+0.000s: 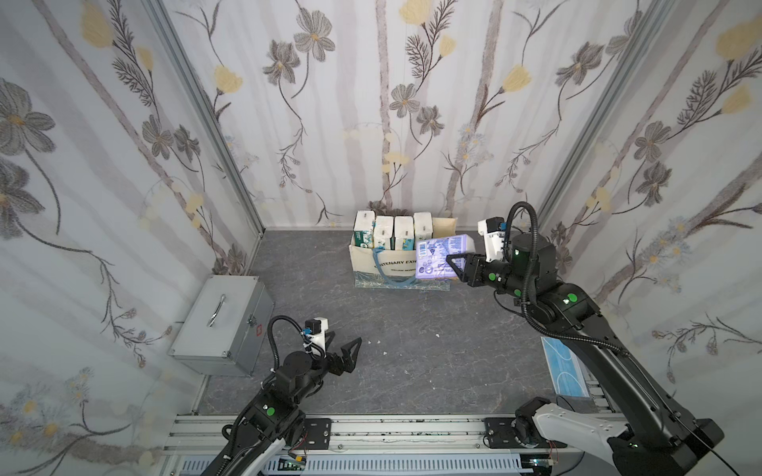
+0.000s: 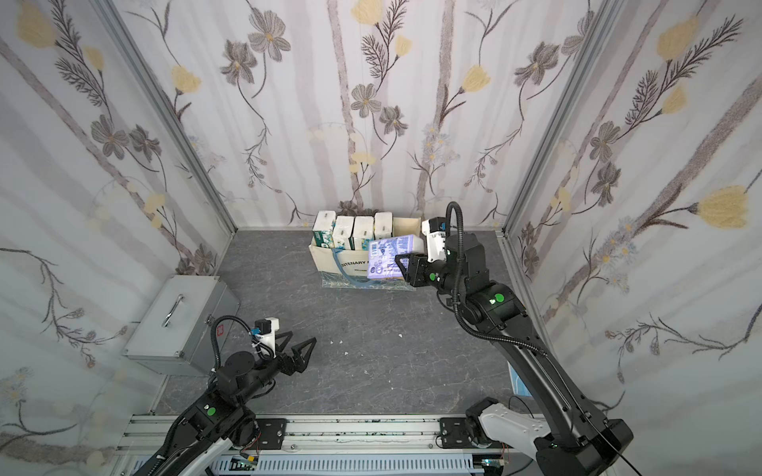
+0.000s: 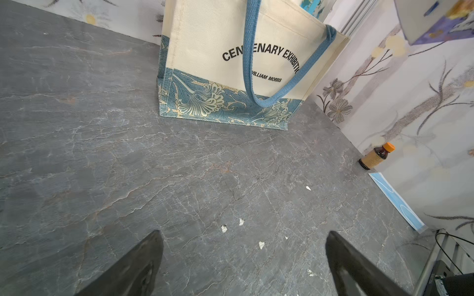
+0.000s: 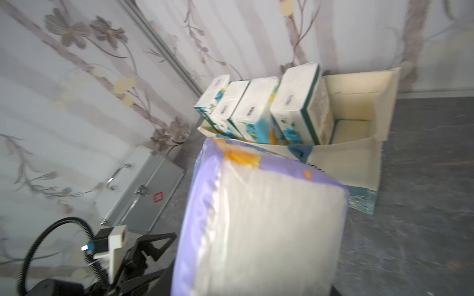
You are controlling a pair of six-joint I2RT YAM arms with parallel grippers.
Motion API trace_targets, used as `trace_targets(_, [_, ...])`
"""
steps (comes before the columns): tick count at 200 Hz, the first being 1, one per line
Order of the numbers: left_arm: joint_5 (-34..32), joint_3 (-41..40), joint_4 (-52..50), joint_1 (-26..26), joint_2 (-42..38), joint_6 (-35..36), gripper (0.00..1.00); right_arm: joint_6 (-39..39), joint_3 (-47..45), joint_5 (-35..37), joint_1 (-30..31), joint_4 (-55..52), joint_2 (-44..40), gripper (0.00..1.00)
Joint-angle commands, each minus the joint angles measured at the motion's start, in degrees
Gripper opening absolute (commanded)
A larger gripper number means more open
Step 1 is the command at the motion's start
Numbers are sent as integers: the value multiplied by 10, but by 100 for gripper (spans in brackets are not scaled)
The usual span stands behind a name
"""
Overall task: Put tissues into the canvas bag
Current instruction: Place the pack of facial tissues in the canvas bag.
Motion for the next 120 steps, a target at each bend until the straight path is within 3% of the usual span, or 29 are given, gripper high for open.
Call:
trace_targets(1, [3, -3, 38, 0, 3, -9, 100, -61, 79, 142, -9, -152, 25, 48])
trace_targets(47, [3, -4, 35, 0, 2, -12, 100, -89, 228, 210, -29, -183, 121, 49])
trace_targets(120, [14, -7, 45, 0, 11, -25, 100, -103, 365, 227, -39, -188, 239, 49])
